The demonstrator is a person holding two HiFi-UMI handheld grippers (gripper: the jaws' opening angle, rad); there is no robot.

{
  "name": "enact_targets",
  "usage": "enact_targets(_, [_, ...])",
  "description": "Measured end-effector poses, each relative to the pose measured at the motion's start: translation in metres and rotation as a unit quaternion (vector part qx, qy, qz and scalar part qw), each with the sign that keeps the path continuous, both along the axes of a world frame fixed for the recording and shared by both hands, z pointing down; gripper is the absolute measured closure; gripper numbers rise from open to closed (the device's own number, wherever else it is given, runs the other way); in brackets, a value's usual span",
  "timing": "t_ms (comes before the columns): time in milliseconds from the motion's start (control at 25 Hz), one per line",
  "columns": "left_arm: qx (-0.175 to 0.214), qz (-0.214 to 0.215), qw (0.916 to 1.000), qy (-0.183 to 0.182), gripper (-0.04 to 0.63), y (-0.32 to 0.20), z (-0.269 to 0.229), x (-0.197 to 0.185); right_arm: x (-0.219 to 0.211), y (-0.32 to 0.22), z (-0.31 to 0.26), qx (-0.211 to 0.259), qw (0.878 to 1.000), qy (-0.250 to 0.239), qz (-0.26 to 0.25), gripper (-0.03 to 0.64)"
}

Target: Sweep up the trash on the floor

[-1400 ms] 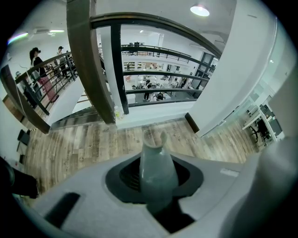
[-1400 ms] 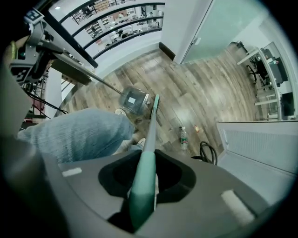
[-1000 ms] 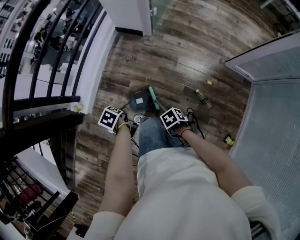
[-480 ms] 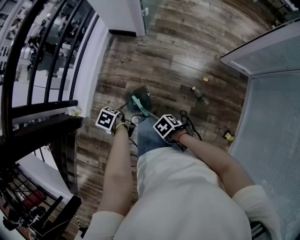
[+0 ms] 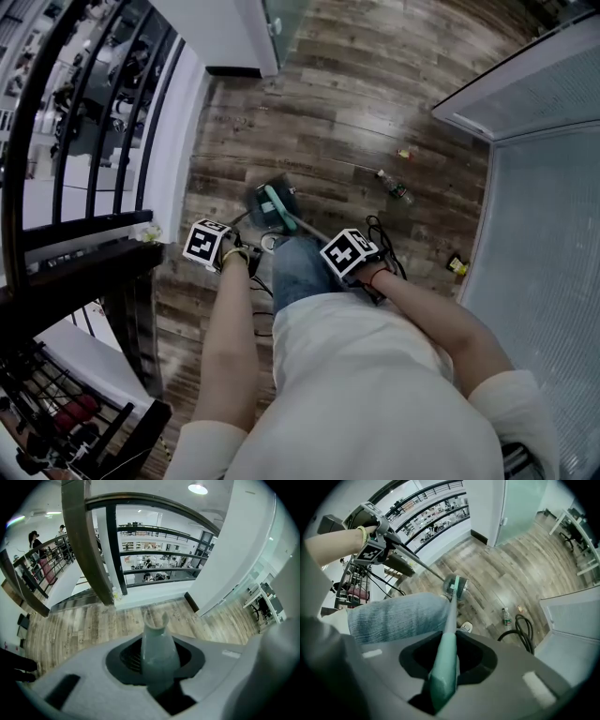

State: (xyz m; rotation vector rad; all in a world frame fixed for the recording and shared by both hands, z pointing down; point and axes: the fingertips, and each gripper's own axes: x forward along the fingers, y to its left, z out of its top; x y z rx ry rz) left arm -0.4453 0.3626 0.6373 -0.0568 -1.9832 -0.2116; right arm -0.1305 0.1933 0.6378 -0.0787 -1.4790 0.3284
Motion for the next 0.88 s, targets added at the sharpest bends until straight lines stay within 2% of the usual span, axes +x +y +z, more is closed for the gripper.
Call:
enact_targets(200, [-0.002, 0.001, 1.0, 0.001, 0.502, 0.0, 0.0, 0.0, 0.02, -0.019, -0.004, 0.013, 0.999, 0.001, 0.049, 0.518])
enact_targets(360, [-0.002, 0.017, 0.9998, 0.002, 0.503, -0.006, 0.0, 0.0, 0.036, -0.037, -0.005, 0.022, 0.994, -0.001, 0.105, 0.518])
enact_targets(880, [0.001, 0.099, 0.995, 0.011, 0.505, -0.067, -0.001, 0.006, 0.093, -0.07, -0.012, 0.044, 0.965, 0.01, 0.258, 0.518])
